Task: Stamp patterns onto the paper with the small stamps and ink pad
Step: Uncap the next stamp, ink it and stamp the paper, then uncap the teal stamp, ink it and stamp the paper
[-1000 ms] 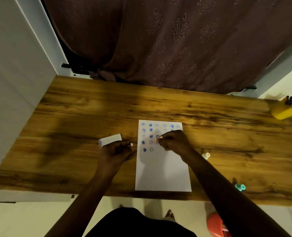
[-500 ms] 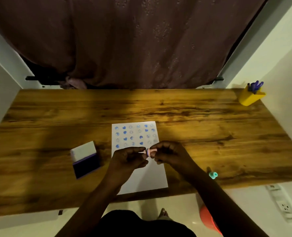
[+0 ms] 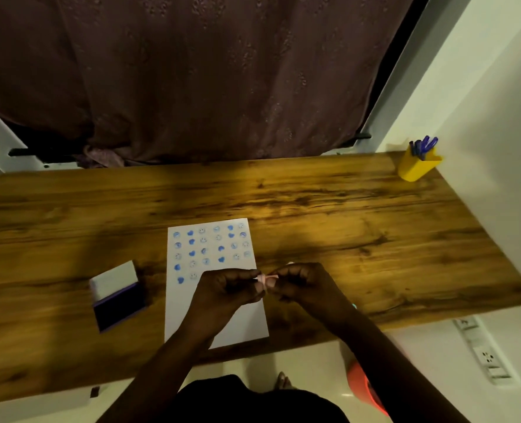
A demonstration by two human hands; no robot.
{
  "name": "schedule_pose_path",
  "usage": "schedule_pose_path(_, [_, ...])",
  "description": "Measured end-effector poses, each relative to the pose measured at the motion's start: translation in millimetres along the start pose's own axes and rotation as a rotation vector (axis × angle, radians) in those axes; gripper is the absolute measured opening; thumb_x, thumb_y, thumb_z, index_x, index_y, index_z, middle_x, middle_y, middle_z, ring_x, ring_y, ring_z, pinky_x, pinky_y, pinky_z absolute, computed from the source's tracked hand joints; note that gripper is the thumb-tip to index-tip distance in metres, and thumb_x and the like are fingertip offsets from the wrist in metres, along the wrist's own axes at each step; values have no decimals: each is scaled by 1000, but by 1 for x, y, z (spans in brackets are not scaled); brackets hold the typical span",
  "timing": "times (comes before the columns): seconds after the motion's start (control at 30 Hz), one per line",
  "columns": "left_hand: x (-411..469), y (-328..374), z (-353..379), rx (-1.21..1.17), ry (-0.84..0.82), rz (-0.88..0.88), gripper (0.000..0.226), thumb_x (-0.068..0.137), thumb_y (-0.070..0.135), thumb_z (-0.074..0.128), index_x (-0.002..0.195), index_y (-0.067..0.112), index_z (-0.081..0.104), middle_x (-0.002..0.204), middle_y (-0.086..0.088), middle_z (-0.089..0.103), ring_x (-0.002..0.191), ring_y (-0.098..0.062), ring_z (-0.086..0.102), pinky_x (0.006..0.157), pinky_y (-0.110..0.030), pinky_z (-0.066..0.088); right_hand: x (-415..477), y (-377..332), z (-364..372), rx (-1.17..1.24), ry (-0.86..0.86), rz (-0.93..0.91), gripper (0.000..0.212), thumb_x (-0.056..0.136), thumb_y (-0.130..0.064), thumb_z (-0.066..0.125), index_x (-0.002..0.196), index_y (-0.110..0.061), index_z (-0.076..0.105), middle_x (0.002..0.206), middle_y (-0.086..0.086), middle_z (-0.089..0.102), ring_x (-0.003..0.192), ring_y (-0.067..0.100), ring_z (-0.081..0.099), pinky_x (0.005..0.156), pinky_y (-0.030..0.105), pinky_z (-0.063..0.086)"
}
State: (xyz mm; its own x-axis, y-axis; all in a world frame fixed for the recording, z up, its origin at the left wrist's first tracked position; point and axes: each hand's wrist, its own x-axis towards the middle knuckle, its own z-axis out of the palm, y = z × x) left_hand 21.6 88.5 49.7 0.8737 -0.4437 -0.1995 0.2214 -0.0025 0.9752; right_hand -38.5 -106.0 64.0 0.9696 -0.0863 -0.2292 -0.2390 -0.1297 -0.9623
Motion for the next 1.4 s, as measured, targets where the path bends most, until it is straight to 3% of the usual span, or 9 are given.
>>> schedule_pose_path(0.1, [1, -1, 14, 8, -14, 4, 44, 82, -2, 80, 94, 41, 83, 99, 5, 83, 97, -19, 79, 77, -30, 64, -4, 7, -11, -31, -4, 23, 42, 80, -61, 73, 91, -22, 80, 84, 4, 78, 76, 14, 73, 71, 29, 60])
schedule_pose_path(0.17, [3, -5, 21, 50, 7, -8, 43, 80, 4, 83, 95, 44, 82, 100, 7, 83, 98, -16, 78, 85, -38, 64, -5, 14, -18, -24, 3, 51, 49, 77, -69, 72, 89, -22, 79, 84, 6, 78, 75, 17, 74, 72, 31, 60])
schedule_pose_path(0.27, [6, -12, 29, 106, -3, -27, 37, 77, 10, 88, 100, 38, 82, 103, 5, 83, 102, -16, 77, 94, -49, 61, -6, 23, -30, -55, -18, 54, 44, 81, -65, 71, 93, -24, 79, 89, 6, 78, 83, 24, 75, 74, 31, 59])
schedule_pose_path(0.4, [9, -18, 41, 158, 42, -91, 36, 68, 22, 92, 95, 44, 81, 100, 6, 83, 100, -14, 78, 98, -53, 58, -2, 28, -55, -147, 19, 40, 43, 72, -68, 76, 94, -31, 80, 87, -4, 79, 79, 11, 73, 72, 28, 58])
schedule_pose_path(0.53, [11, -25, 44, 188, 103, -99, 33, 77, 15, 88, 90, 44, 80, 97, 9, 83, 98, -11, 77, 101, -52, 56, 19, 43, -85, -662, 255, -77, 25, 79, -43, 81, 84, -19, 78, 79, 0, 78, 75, 13, 73, 68, 34, 56])
schedule_pose_path(0.67, [11, -26, 47, 205, 132, -98, 36, 80, 11, 86, 87, 46, 80, 95, 11, 82, 96, -10, 77, 99, -50, 58, 43, 54, -92, -992, 220, -142, 20, 91, -29, 66, 91, -12, 76, 93, 10, 77, 89, 31, 71, 76, 38, 51])
schedule_pose_path(0.83, [10, -26, 51, 237, 186, -80, 37, 81, 14, 85, 83, 51, 79, 94, 17, 81, 95, -3, 75, 98, -41, 58, 61, 58, -92, -989, 97, -96, 21, 93, -27, 59, 101, -14, 73, 104, 7, 74, 98, 26, 68, 80, 35, 53])
schedule_pose_path(1.2, [16, -27, 60, 250, 207, -118, 23, 81, 17, 86, 87, 38, 80, 94, 15, 81, 95, -2, 75, 101, -44, 57, 63, 61, -91, -1034, 21, -31, 31, 93, -32, 61, 119, -19, 71, 120, 9, 69, 112, 27, 64, 93, 38, 53])
schedule_pose_path(1.4, [22, -26, 65, 250, 176, -123, 24, 81, 13, 85, 87, 36, 80, 93, 16, 81, 93, -3, 75, 98, -42, 59, 54, 50, -103, -965, 74, -50, 37, 85, -37, 73, 115, -17, 71, 112, 7, 74, 103, 26, 69, 78, 29, 52])
